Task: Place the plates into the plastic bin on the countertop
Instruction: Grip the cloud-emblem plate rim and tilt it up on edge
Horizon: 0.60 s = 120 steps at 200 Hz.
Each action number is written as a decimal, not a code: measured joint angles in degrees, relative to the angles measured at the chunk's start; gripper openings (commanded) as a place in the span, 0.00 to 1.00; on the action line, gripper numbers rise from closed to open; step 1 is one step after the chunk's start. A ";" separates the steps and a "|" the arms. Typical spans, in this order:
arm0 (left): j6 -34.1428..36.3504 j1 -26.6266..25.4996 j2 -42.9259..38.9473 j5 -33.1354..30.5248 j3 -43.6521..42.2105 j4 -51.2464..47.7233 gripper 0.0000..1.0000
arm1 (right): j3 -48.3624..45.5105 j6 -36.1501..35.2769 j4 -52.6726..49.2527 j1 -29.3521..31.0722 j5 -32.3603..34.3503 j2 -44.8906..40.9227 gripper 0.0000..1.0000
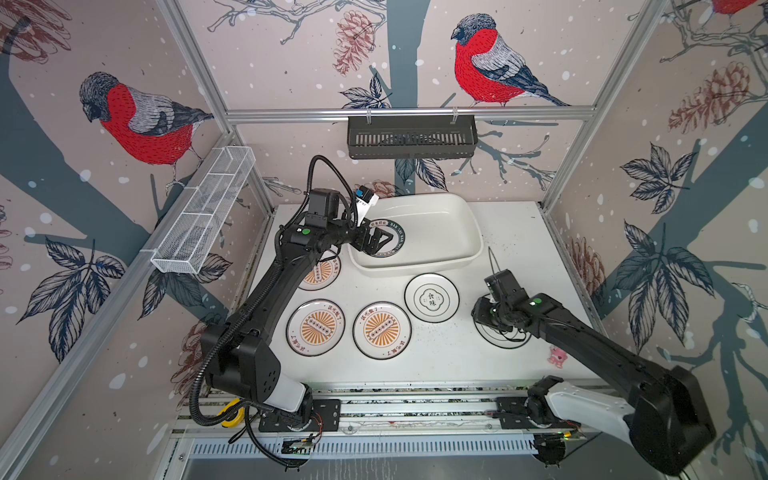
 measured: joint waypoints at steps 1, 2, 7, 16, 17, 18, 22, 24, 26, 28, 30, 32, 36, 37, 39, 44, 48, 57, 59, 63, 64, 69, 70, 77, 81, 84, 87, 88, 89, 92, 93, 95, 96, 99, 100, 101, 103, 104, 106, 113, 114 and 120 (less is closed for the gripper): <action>-0.02 0.00 0.00 0.02 0.00 0.00 0.97 | -0.09 0.09 -0.02 -0.31 0.07 -0.26 0.51; -0.02 0.00 0.00 0.11 0.00 0.00 0.97 | -0.17 0.15 -0.02 -0.57 0.11 -0.46 0.51; -0.02 0.00 0.00 0.22 -0.02 0.04 0.97 | -0.83 1.01 0.07 -2.14 0.31 -1.70 0.51; -0.04 0.00 0.00 0.76 -0.02 0.24 0.97 | -2.12 2.40 -0.15 -5.05 0.59 -3.80 0.51; -0.04 0.00 0.00 0.87 0.00 0.28 0.97 | -2.32 2.67 -0.17 -5.49 0.63 -4.13 0.51; -0.04 0.00 0.00 0.92 0.00 0.31 0.97 | -2.43 2.75 -0.20 -5.68 0.66 -4.28 0.51; -0.04 0.00 0.00 1.11 0.02 0.37 0.97 | -2.93 3.08 -0.33 -6.78 0.76 -5.11 0.52; -0.04 0.00 0.00 1.20 0.02 0.46 0.97 | -3.21 3.48 -0.37 -7.43 0.74 -5.57 0.52; -0.04 0.00 0.00 1.29 0.02 0.57 0.97 | -3.41 4.00 -0.50 -7.98 0.72 -5.99 0.52; -0.04 0.00 0.00 1.36 0.04 0.61 0.97 | -3.56 4.22 -0.59 -8.50 0.70 -6.34 0.52; -0.04 0.00 0.00 1.42 0.04 0.68 0.97 | -3.69 4.39 -0.68 -8.96 0.66 -6.60 0.52; -0.04 0.00 0.00 1.46 0.07 0.76 0.97 | -3.87 4.55 -0.79 -9.70 0.68 -7.04 0.52; -0.04 0.00 0.02 1.62 0.11 0.98 0.97 | -4.04 5.16 -0.92 -10.62 0.70 -7.56 0.52; -0.04 0.00 0.02 1.64 0.13 1.01 0.97 | -4.07 5.33 -0.94 -10.82 0.70 -7.67 0.52; -0.04 0.00 0.02 1.68 0.13 1.11 0.97 | -4.15 5.75 -0.96 -11.56 0.68 -8.00 0.52; -0.04 0.00 0.02 1.95 0.15 1.46 0.97 | -4.17 5.84 -1.16 -12.70 0.68 -8.39 0.52; -0.04 0.00 0.02 2.19 0.20 1.62 0.97 | -4.17 6.19 -1.44 -13.62 0.68 -8.70 0.52; -0.04 0.00 0.04 2.56 0.24 1.92 0.97 | -4.02 7.15 -2.23 -15.50 0.68 -9.05 0.53; -0.04 0.00 0.04 2.64 0.24 2.01 0.97 | -3.89 7.10 -2.62 -15.96 0.68 -9.07 0.53; -0.04 0.00 0.11 2.73 0.24 2.21 0.97 | -3.69 7.15 -3.23 -16.65 0.68 -9.09 0.53; -0.04 0.00 0.13 2.75 0.24 2.27 0.97 | -3.56 7.21 -3.52 -17.11 0.68 -9.09 0.53; -0.04 0.00 0.24 2.84 0.24 2.54 0.97 | -3.21 7.34 -4.17 -17.92 0.68 -9.11 0.53; -0.04 0.00 0.26 2.86 0.24 2.58 0.97 | -3.06 7.34 -4.46 -18.25 0.68 -9.11 0.54; -0.04 0.00 0.48 3.10 0.24 2.86 0.97 | -2.43 7.48 -5.44 -19.41 0.68 -9.14 0.58; -0.04 0.00 0.59 3.17 0.24 2.89 0.97 | -2.14 7.61 -5.86 -19.93 0.68 -9.16 0.61; -0.04 0.00 0.72 3.21 0.24 2.91 0.97 | -1.86 8.02 -6.23 -20.55 0.68 -9.20 0.61; -0.04 0.00 0.83 3.30 0.24 2.91 0.97 | -1.70 8.37 -6.60 -20.94 0.70 -9.20 0.61; -0.04 0.00 0.87 3.34 0.24 2.93 0.97 | -1.66 8.41 -6.69 -21.05 0.70 -9.20 0.61; -0.04 0.00 0.94 3.50 0.24 2.95 0.97 | -1.57 8.39 -6.88 -21.31 0.68 -9.20 0.61; -0.02 0.00 1.07 3.69 0.24 3.02 0.97 | -1.49 8.37 -7.23 -21.75 0.63 -9.20 0.61; -0.02 0.00 1.11 3.74 0.24 3.02 0.97 | -1.46 8.37 -7.34 -21.84 0.63 -9.20 0.61; -0.02 0.00 1.20 3.85 0.24 3.08 0.97 | -1.46 8.35 -7.61 -22.10 0.63 -9.20 0.61; -0.02 0.00 1.27 3.96 0.24 3.10 0.97 | -1.46 8.35 -7.74 -22.32 0.63 -9.20 0.62; -0.02 0.00 1.42 4.11 0.24 3.15 0.97 | -1.46 8.37 -8.17 -22.80 0.42 -9.18 0.61; -0.02 0.00 1.46 4.13 0.24 3.17 0.97 | -1.46 8.37 -8.17 -22.80 0.42 -9.18 0.62; -0.02 0.00 1.53 4.15 0.24 3.17 0.97 | -1.46 8.37 -8.41 -23.08 0.28 -9.16 0.62; -0.02 0.00 1.64 4.24 0.24 3.19 0.97 | -1.46 8.37 -8.63 -23.32 0.22 -9.14 0.62; -0.02 0.00 1.66 4.26 0.24 3.19 0.97 | -1.46 8.37 -8.90 -23.54 0.13 -9.11 0.62; -0.02 0.00 1.75 4.31 0.24 3.17 0.97 | -1.46 8.37 -9.14 -23.76 0.02 -9.09 0.62; -0.02 0.00 2.03 4.50 0.24 3.17 0.97 | -1.46 8.37 -10.38 -24.63 -0.35 -8.90 0.62; -0.02 0.00 2.08 4.52 0.24 3.19 0.97 | -1.46 8.37 -10.51 -24.70 -0.37 -8.87 0.62; 0.00 0.00 2.25 4.70 0.24 3.23 0.97 | -1.46 8.37 -11.39 -25.24 -0.42 -8.72 0.62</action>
